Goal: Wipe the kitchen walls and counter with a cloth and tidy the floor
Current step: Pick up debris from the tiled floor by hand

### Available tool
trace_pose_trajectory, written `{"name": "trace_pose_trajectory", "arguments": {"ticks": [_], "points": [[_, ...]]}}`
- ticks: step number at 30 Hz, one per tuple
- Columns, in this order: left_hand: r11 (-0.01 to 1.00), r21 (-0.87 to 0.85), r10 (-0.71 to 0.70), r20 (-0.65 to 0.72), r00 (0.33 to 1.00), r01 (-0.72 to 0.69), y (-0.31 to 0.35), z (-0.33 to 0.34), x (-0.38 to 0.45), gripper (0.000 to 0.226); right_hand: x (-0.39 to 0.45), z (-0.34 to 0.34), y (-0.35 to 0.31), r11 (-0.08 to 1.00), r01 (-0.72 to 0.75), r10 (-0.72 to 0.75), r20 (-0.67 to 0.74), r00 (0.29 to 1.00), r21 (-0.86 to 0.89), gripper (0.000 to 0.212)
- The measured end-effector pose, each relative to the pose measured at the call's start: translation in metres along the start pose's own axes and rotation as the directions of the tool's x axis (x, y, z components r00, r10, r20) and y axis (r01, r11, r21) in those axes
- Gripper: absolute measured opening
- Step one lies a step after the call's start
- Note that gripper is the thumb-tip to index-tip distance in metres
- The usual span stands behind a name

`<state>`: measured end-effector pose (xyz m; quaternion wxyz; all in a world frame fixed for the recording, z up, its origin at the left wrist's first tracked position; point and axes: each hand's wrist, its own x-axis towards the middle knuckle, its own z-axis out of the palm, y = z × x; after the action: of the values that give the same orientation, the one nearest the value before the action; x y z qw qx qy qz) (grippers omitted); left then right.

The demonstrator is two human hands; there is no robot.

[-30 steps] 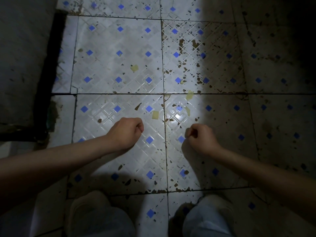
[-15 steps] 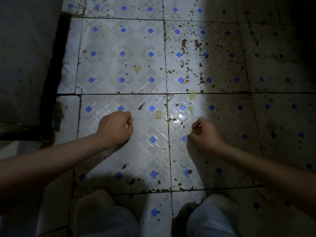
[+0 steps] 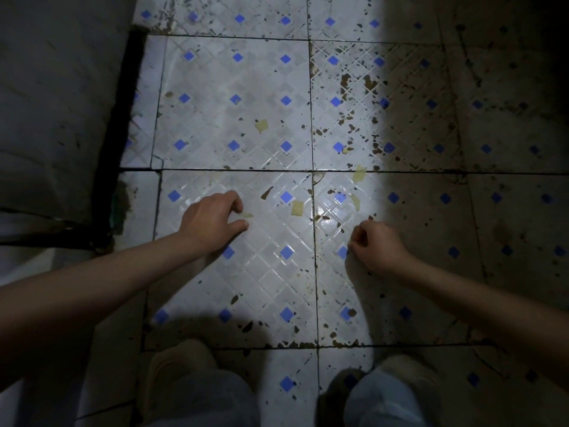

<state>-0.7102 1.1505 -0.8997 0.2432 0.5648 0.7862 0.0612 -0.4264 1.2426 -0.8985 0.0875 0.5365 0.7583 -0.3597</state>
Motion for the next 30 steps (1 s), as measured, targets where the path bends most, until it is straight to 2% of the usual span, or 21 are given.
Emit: {"name": "trace_pose_trajectory", "arguments": {"ticks": [5, 12, 17, 21, 30], "points": [[1.0, 0.008, 0.002, 0.013, 1.0, -0.002, 0.004, 0.004, 0.011, 0.023, -0.004, 0.0, -0.002, 0.999, 0.036, -0.035, 0.056, 0.998, -0.026, 0.028], [0.999, 0.044, -0.014, 0.078, 0.997, 0.01, 0.005, 0.005, 0.016, 0.017, -0.007, -0.001, -0.006, 0.999, 0.017, -0.016, -0.005, 1.0, 0.035, 0.026], [0.998, 0.062, 0.004, 0.039, 0.999, -0.007, 0.005, 0.01, 0.013, 0.017, -0.006, 0.001, -0.009, 0.996, -0.009, 0.012, -0.031, 0.999, 0.086, 0.024], [0.997, 0.078, 0.012, 0.059, 0.998, -0.016, 0.005, 0.011, 0.014, 0.016, -0.003, 0.001, -0.013, 0.995, -0.019, 0.023, -0.046, 0.999, 0.096, 0.026], [0.918, 0.367, 0.11, 0.128, 0.986, -0.15, 0.005, 0.015, 0.015, 0.024, -0.002, 0.002, -0.015, 0.995, -0.023, 0.024, -0.009, 1.0, 0.093, 0.022]]}}
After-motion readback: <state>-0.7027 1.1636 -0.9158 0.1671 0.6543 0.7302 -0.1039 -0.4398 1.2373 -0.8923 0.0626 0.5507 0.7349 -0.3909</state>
